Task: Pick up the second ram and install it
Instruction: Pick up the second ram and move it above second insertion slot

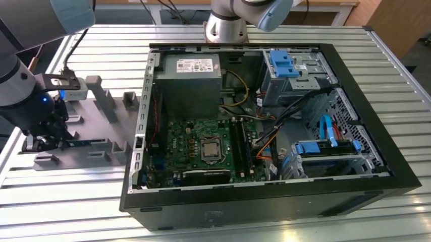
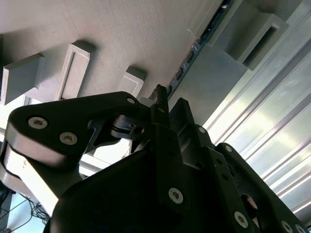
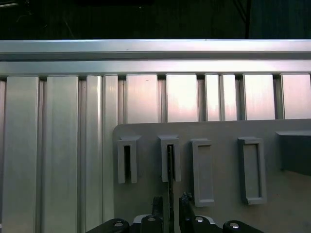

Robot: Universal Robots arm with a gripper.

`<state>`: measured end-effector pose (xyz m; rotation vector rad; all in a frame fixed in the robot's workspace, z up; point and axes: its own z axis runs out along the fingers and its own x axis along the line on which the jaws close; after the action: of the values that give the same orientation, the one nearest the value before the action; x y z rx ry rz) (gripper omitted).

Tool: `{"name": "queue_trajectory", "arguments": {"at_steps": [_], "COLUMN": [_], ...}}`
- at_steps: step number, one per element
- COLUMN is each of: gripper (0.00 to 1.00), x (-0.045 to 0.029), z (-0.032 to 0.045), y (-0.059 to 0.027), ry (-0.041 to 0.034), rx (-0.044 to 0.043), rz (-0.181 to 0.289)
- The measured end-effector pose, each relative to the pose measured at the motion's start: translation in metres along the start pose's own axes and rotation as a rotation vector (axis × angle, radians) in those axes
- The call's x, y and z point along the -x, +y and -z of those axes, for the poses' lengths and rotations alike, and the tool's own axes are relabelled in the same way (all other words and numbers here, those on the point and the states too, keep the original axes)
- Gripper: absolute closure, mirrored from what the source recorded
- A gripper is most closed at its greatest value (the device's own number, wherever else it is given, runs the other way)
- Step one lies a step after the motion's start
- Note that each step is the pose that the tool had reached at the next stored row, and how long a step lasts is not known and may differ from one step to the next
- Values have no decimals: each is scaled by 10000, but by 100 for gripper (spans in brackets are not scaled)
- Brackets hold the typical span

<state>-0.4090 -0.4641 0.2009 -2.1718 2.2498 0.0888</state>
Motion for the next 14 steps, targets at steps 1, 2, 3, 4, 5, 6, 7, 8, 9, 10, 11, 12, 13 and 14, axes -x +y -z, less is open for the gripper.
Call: {"name": "queue_trajectory", "arguments": {"at_steps": [1,2,3,4,5,6,7,8,9,10,11,12,13,14], "gripper": [73,73,73,73,73,73,73,73,73,73,73,73,73,73], "x": [0,0,0,0,0,0,1,3,5,8,10,12,13,15], "z": [0,-1,-1,-2,-2,-3,-6,-9,-11,-15,-18,-22,-25,-28], "y": [0,0,0,0,0,0,-2,-5,-8,-12,-16,-20,-23,-25], "ry": [1,0,-1,-1,0,-1,-2,-3,-1,-1,-1,-1,-1,-1], "rx": [0,-1,-1,-1,-1,-1,-3,-4,-2,-2,-2,-2,-2,-2], "rz": [0,0,0,0,0,0,0,0,0,-1,-1,-1,0,0]}}
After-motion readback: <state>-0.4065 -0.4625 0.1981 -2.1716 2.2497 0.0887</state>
